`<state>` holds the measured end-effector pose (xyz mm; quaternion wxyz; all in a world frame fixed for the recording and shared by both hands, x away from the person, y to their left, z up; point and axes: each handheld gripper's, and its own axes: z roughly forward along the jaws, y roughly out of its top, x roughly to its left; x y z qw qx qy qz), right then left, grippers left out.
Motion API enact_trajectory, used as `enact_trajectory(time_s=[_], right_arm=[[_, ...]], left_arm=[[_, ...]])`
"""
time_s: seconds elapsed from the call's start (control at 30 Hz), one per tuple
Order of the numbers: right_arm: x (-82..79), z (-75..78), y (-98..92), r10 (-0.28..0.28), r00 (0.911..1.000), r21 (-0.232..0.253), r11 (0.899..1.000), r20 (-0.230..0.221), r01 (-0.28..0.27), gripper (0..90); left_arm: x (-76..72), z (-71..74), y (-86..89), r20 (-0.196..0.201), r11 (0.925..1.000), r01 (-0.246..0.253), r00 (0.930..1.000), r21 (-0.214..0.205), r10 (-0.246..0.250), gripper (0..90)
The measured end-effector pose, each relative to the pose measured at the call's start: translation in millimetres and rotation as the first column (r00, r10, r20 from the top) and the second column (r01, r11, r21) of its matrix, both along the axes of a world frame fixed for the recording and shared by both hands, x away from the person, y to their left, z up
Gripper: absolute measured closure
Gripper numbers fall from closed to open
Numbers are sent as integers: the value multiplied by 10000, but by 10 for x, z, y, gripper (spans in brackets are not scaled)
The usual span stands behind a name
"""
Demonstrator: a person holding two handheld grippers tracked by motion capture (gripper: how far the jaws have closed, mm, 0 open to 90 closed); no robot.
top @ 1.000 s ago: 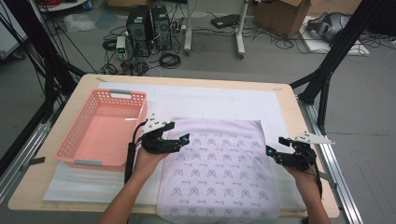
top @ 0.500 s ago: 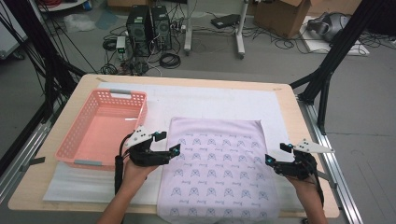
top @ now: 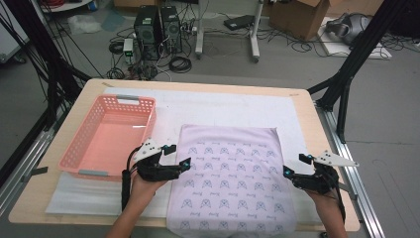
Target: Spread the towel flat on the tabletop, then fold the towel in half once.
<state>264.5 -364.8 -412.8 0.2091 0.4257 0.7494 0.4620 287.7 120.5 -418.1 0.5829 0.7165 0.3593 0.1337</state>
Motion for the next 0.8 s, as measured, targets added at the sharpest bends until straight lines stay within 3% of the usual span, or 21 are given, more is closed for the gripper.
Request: enact_trajectory(time_s=[0.23,0.33,0.5,0.8], right_arm=[[34,-35,45,-7,9999,-46,10000,-129,7,173],[56,-59,55,-103,9996,-28,9999,-260,103,173],[67,-110,42,-285,9983,-42,9996,-503,283,173],[146,-201,1,-925,9915,16,9957,-911,930,172]], left_arm=[[25,-23,5,-126,10000,65,9999,-18,-65,222],[50,-36,7,-227,9997,-243,9994,74,245,223],[73,-64,20,-487,9996,-265,9984,120,271,230],[151,-125,-67,-1028,9969,-346,9938,705,417,296]])
